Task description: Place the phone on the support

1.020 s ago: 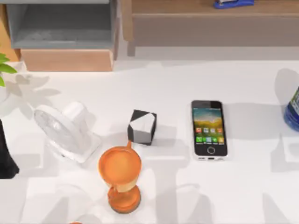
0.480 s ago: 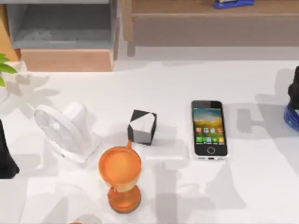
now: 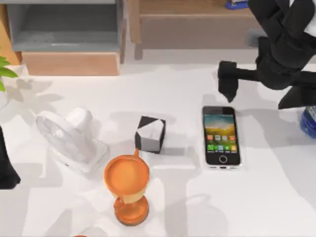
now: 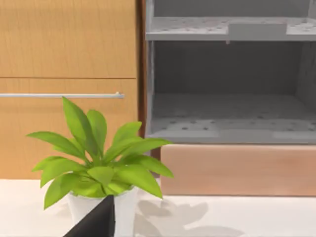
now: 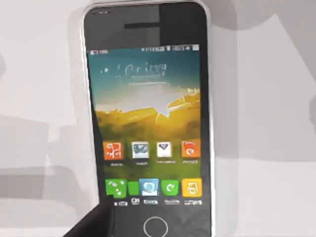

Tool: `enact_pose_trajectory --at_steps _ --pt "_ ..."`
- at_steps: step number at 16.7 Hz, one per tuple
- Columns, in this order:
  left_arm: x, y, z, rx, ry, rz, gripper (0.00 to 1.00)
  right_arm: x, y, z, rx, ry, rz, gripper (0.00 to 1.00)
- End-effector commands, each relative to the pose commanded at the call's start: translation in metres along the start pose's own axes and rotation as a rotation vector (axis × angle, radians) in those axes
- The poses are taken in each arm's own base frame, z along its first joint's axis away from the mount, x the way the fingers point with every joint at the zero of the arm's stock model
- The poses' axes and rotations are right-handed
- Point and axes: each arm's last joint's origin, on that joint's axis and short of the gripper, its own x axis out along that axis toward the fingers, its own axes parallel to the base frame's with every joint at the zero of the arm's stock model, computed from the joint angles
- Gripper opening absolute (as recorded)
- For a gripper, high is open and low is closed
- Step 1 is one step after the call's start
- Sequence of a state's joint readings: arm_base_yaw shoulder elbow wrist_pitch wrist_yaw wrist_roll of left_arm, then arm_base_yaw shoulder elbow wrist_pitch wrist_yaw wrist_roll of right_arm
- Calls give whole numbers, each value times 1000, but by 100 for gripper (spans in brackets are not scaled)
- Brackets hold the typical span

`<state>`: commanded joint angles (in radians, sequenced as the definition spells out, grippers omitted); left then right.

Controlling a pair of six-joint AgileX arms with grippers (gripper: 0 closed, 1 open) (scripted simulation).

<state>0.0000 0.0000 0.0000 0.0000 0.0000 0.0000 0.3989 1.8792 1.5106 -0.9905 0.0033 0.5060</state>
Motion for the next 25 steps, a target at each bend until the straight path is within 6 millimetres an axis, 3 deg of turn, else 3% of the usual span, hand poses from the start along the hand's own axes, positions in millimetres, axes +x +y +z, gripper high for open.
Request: enact_pose_trajectory --at_steps 4,7,13,21,25 --pt "0 0 0 0 0 0 100 44 40 13 -38 136 -64 100" --pt "0 0 0 0 0 0 100 57 53 14 -57 171 -82 100" --pt "0 0 0 0 0 0 100 58 51 14 -54 171 -82 100" --pt "0 0 0 0 0 0 100 132 46 2 -57 169 -81 100" --pt "0 0 0 0 0 0 100 135 46 0 -57 171 -82 100"
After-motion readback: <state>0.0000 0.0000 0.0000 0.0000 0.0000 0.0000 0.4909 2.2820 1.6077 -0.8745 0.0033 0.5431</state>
